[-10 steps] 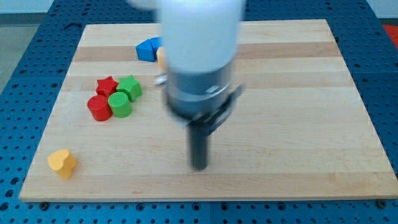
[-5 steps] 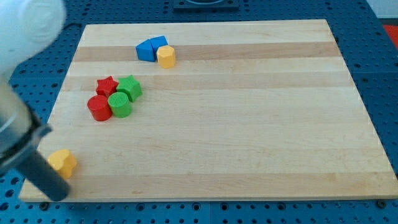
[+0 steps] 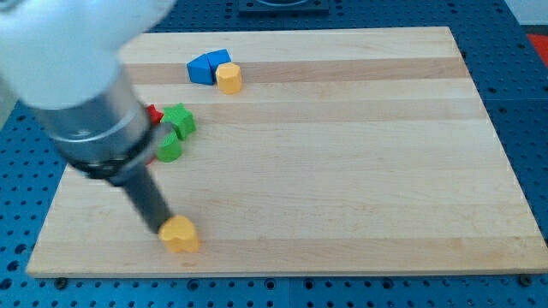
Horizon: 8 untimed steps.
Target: Move the yellow heart towards center
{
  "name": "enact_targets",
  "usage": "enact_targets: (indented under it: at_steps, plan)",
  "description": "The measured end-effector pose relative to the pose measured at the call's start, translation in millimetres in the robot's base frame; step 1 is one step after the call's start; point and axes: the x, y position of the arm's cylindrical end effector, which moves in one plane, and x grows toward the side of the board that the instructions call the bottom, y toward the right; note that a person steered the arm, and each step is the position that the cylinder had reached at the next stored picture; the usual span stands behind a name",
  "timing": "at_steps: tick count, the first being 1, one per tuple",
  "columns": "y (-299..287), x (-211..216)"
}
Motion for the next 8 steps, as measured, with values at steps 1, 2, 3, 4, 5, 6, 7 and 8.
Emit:
enact_targets:
  at_steps: [1,2,3,4,5,6,7,8]
  plan:
    - [33.1,0.0]
    - [-29.6,3.6]
    - [-86.4,29.5]
    - [-88.1,50.2]
    - [-43.3,50.5]
    - [41.9,50.6]
    - [94.4,28.4]
    - [95.1,-19.9]
